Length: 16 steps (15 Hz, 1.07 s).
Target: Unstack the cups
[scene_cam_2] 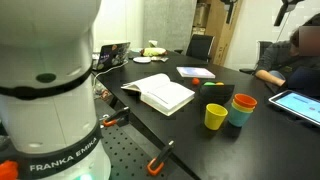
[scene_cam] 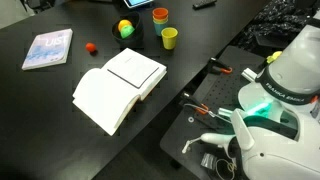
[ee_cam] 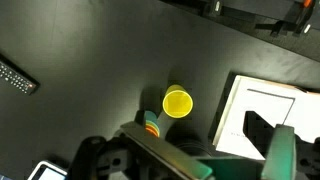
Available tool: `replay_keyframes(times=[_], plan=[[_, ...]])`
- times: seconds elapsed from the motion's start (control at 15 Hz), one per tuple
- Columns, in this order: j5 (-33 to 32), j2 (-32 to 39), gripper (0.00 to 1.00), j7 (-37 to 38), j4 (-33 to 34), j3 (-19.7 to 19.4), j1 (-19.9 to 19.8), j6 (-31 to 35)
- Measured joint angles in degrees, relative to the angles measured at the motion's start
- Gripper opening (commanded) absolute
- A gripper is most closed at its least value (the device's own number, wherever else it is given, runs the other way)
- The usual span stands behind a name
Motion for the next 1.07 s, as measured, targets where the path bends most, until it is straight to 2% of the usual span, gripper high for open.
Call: replay_keyframes(times=[0.53, 0.73, 1.07], plan=[[0.1, 0.1, 1.0, 0.4, -0.2, 0.1, 0.0, 0.9], [0.1, 1.6, 1.0, 2.3, -3.4, 1.2, 0.3, 7.1], [-0.1, 10.2, 1.0, 8.2, -8.2, 5.9, 0.6, 25.3]])
